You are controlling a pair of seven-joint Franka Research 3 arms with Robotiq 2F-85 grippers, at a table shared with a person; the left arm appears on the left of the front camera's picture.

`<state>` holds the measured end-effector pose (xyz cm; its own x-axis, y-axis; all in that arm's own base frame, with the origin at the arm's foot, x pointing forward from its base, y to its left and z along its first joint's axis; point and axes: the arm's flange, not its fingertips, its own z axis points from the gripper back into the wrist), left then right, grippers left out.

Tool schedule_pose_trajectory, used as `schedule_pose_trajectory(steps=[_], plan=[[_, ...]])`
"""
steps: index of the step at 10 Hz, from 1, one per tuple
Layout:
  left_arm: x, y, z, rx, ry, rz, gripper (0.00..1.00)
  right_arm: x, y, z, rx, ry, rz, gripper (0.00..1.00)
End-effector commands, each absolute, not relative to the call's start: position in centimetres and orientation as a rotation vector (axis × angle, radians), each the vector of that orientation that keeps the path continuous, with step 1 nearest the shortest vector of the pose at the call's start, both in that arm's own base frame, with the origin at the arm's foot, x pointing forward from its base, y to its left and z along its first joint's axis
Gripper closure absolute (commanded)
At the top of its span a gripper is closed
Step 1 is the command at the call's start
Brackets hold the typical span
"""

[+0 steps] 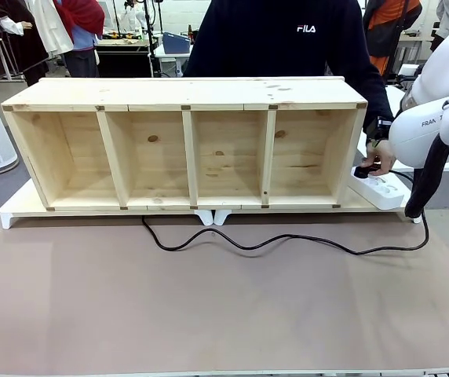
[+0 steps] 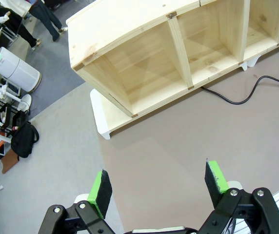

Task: Perform cable management.
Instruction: Release the Power Cable when the human grasps it.

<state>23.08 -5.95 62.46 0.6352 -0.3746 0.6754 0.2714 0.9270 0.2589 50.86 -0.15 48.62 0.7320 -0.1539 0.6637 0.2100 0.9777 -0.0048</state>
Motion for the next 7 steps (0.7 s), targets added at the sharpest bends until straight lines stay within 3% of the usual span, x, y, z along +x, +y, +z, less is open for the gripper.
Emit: schedule_pose_trajectory(steps=[1,7], plan=[[23.11,-5.96,62.49,0.142,-0.803,-0.368,0.00,50.84,-0.18,48.59,-0.083,-0.716,-0.203,0.00],[23.11,-5.96,62.49,0.142,-0.803,-0.368,0.00,50.84,-0.18,48.59,-0.083,-0.716,-0.203,0.00]])
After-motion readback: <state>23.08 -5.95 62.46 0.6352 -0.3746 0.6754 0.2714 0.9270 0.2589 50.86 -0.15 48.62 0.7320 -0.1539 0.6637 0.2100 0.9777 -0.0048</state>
